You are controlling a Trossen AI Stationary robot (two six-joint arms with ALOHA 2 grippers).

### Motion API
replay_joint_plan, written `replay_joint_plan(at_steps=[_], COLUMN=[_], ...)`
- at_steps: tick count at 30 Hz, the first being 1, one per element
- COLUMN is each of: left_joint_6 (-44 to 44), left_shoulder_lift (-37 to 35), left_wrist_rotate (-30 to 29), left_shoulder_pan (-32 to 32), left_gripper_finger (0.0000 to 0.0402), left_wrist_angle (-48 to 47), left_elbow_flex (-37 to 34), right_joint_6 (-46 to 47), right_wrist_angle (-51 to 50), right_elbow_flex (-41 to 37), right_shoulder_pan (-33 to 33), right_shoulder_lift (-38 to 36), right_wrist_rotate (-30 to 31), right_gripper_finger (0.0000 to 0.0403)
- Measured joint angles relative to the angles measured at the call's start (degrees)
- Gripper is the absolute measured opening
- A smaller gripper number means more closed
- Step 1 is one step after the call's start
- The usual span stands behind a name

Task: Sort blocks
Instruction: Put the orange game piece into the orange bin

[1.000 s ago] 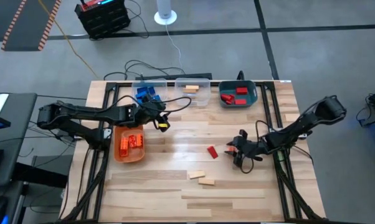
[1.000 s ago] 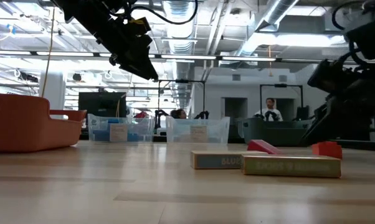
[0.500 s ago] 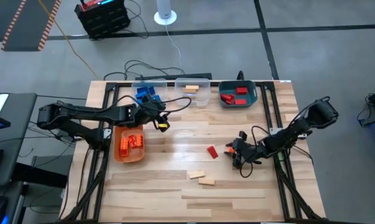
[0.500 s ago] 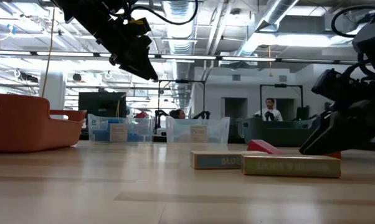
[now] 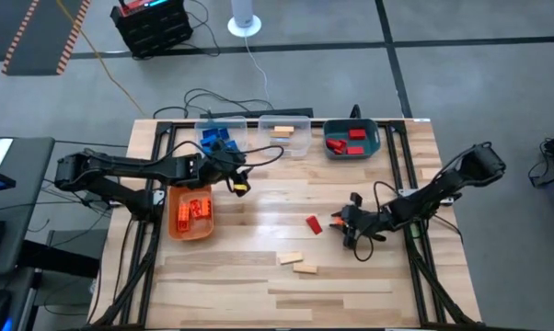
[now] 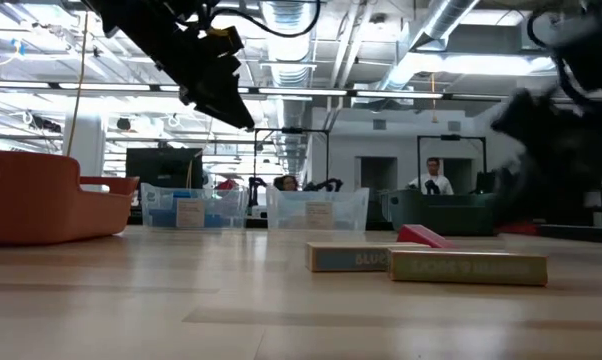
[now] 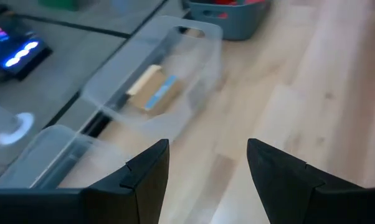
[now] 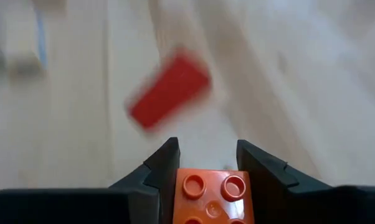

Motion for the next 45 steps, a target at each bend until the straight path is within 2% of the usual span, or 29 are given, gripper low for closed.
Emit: replay_joint_plan(at_steps=[4, 6, 8, 13, 16, 19, 21, 25, 36, 41, 43, 45], left_joint_6=[5.98, 10.01, 15.13, 31.01, 40.67, 46.47, 49.27, 53.16, 55.38, 55.74, 55.87, 56.17], left_shoulder_lift=[0.0, 0.49, 1.57, 7.18, 11.75, 15.69, 17.51, 19.49, 19.1, 19.04, 19.04, 19.04], left_wrist_rotate=[6.16, 7.89, 8.58, 8.65, 8.41, 3.56, 0.13, -0.49, -1.0, -11.0, -9.95, -6.12], left_shoulder_pan=[-0.87, -2.16, -3.87, -8.97, -11.66, -13.68, -14.69, -16.46, -20.02, -19.91, -19.99, -20.16], left_gripper_finger=[0.0211, 0.0211, 0.0211, 0.021, 0.021, 0.021, 0.021, 0.021, 0.021, 0.021, 0.021, 0.021], left_wrist_angle=[1.5, 3.45, 6.55, 17.24, 24.18, 31.62, 35.71, 42.1, 40.92, 40.84, 41.16, 41.49], left_elbow_flex=[0.0, 0.01, 0.07, 0.07, 0.07, 0.07, 0.07, 0.07, 0.11, 0.11, 0.11, 0.11], right_joint_6=[-3.69, -5.11, -6.57, -7.12, -6.83, -5.51, -4.99, -4.98, -5.48, -4.14, -4.12, -4.12], right_wrist_angle=[-1.15, -1.13, -0.61, -0.7, -0.26, 0.31, 0.13, 0.08, -0.17, -5.37, -4.69, -3.32], right_elbow_flex=[4.45, 6.84, 9.4, 15.42, 18.76, 22.06, 24.18, 28.38, 32.62, 32.97, 33.06, 33.08], right_shoulder_pan=[-4.33, -7.43, -10.87, -18.99, -22.3, -23.85, -24.33, -24.27, -24.93, -26.25, -26.24, -26.24], right_shoulder_lift=[-3.81, -5.0, -5.87, -4.63, -2.68, 0.05, 2.0, 6.03, 9.04, 9.04, 9.04, 9.04], right_wrist_rotate=[-1.91, -5.79, -12.29, -28.98, -35.79, -40.3, -41.94, -43.24, -43.47, -44.61, -44.7, -44.72], right_gripper_finger=[0.0163, 0.017, 0.0172, 0.0168, 0.0168, 0.017, 0.017, 0.0171, 0.0172, 0.0172, 0.0172, 0.0172])
